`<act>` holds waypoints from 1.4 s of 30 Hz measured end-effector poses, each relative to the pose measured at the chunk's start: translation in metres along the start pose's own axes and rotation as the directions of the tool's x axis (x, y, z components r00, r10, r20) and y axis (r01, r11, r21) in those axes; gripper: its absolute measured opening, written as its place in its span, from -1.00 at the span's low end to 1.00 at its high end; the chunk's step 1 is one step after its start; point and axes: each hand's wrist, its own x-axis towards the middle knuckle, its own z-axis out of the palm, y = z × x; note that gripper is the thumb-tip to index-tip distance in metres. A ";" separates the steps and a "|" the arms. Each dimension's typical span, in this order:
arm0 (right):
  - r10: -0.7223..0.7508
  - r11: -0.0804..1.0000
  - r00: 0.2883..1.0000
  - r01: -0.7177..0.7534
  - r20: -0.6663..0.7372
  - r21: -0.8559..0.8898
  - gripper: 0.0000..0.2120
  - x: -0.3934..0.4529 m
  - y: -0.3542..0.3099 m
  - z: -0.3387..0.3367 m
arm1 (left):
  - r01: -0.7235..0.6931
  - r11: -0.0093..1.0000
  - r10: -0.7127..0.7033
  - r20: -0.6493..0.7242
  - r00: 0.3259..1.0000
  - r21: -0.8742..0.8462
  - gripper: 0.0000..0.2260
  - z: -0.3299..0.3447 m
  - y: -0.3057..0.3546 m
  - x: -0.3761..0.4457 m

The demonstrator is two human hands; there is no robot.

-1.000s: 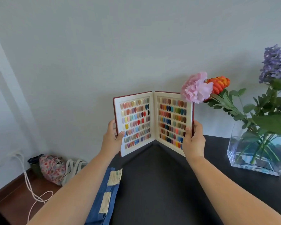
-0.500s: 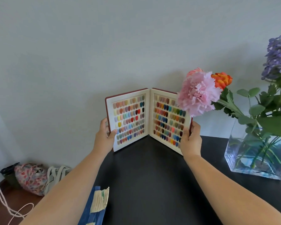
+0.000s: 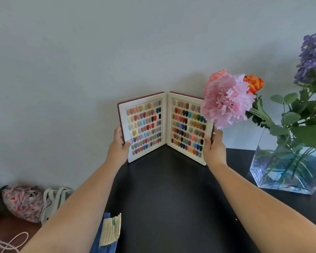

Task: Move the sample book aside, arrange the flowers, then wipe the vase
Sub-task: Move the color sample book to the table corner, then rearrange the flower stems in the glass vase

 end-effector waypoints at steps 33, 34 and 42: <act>-0.050 0.996 0.991 0.058 0.126 -0.063 -0.78 -0.070 0.010 -0.103 | -0.411 0.911 0.399 -0.304 0.865 0.024 -0.58 0.019 0.095 -0.069; -0.078 0.995 0.988 0.086 0.135 -0.056 -0.80 -0.076 0.010 -0.117 | -0.418 0.908 0.400 -0.278 0.873 -0.005 -0.59 0.032 0.104 -0.076; -0.107 0.994 0.994 0.107 -0.025 0.000 -0.64 -0.082 0.029 -0.227 | -0.479 0.860 0.478 -0.055 0.877 -0.174 -0.71 0.133 0.164 -0.123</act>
